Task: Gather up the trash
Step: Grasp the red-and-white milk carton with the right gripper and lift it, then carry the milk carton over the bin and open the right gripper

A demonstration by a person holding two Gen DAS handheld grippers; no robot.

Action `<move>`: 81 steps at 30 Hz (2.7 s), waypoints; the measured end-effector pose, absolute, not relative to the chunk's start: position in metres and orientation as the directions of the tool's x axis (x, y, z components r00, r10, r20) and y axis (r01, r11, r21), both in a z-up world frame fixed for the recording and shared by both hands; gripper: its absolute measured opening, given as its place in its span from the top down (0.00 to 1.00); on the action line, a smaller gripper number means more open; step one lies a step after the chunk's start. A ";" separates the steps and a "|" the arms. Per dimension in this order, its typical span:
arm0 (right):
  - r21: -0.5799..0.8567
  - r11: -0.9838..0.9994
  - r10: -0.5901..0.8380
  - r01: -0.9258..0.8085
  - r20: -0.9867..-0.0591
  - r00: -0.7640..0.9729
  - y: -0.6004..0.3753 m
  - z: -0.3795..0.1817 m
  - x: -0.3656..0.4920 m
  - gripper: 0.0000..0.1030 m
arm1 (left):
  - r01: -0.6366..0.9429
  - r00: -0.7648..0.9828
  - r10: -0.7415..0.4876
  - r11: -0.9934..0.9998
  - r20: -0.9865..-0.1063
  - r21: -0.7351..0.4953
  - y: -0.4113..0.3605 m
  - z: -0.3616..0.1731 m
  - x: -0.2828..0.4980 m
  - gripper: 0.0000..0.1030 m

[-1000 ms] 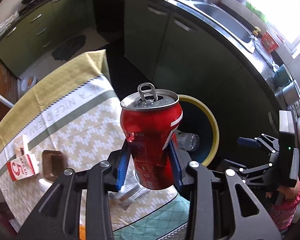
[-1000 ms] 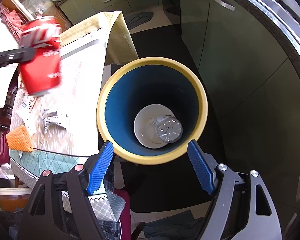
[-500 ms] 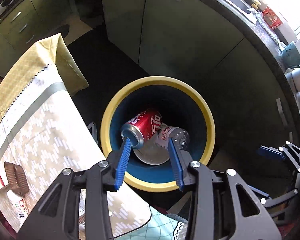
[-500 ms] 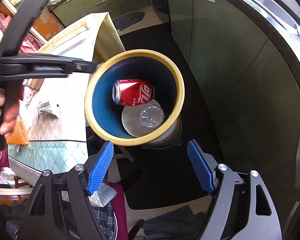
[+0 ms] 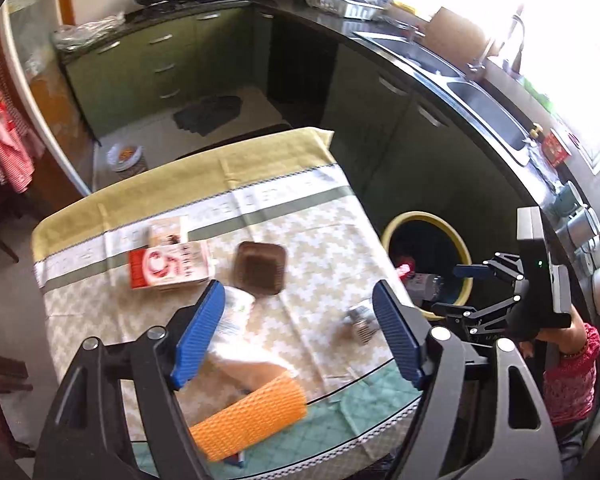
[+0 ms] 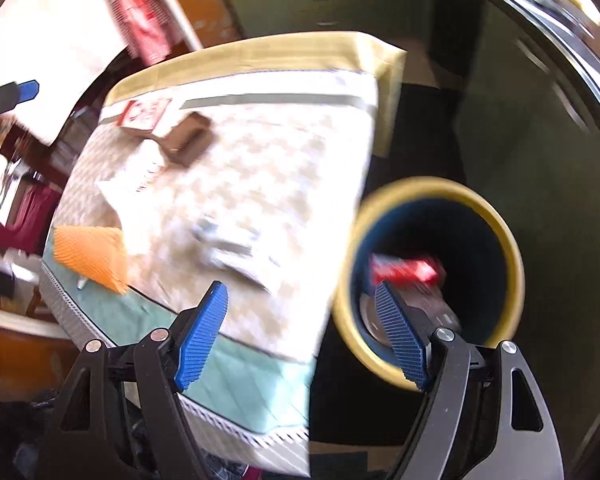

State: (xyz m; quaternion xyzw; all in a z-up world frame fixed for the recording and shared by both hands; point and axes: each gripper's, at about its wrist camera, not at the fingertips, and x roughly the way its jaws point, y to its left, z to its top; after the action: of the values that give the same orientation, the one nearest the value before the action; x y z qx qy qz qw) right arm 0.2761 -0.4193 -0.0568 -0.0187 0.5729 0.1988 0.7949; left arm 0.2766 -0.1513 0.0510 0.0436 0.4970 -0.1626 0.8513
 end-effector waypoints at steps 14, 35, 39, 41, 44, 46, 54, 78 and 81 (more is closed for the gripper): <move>-0.067 0.657 0.210 -0.751 -0.940 0.267 -0.148 -0.052 0.383 0.29 | 0.144 0.439 -0.180 0.981 -0.880 -0.129 0.010 0.023 0.253 0.20; -0.135 0.437 0.067 -0.889 -0.981 0.182 -0.051 -0.130 0.430 0.42 | 0.071 0.399 -0.157 0.987 -0.903 -0.141 0.070 -0.004 0.248 0.20; -0.111 0.456 0.105 -0.883 -0.979 0.177 -0.056 -0.131 0.432 0.46 | 0.084 0.387 -0.156 0.987 -0.909 -0.134 0.064 -0.006 0.246 0.20; -0.119 0.471 0.117 -0.874 -0.974 0.195 -0.058 -0.125 0.432 0.47 | 0.091 0.384 -0.152 0.988 -0.911 -0.127 0.060 -0.006 0.246 0.20; -0.108 0.512 0.146 -0.852 -0.967 0.210 -0.064 -0.110 0.434 0.48 | 0.103 0.384 -0.146 0.988 -0.912 -0.115 0.052 -0.004 0.246 0.20; -0.102 0.531 0.166 -0.841 -0.961 0.221 -0.069 -0.097 0.435 0.48 | 0.114 0.386 -0.143 0.988 -0.911 -0.106 0.046 -0.001 0.247 0.20; -0.041 0.673 0.230 -0.739 -0.938 0.261 -0.152 -0.037 0.411 0.48 | 0.174 0.362 -0.135 0.982 -0.922 -0.075 0.007 -0.008 0.275 0.20; 0.045 0.997 0.053 -0.060 -0.987 0.151 -0.544 -0.164 0.317 0.47 | 0.146 0.196 0.000 0.989 -0.981 0.030 -0.080 -0.104 0.433 0.20; 0.029 0.999 0.032 -0.024 -0.990 0.138 -0.558 -0.179 0.323 0.36 | 0.128 0.172 0.018 0.991 -0.985 0.040 -0.079 -0.112 0.440 0.20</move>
State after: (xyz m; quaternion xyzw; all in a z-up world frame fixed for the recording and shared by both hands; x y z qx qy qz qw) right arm 0.3229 -0.5578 -0.1787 0.0030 0.6563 0.0186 0.7543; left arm 0.4404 -0.0791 -0.1119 0.0565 0.6423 -0.0360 0.7635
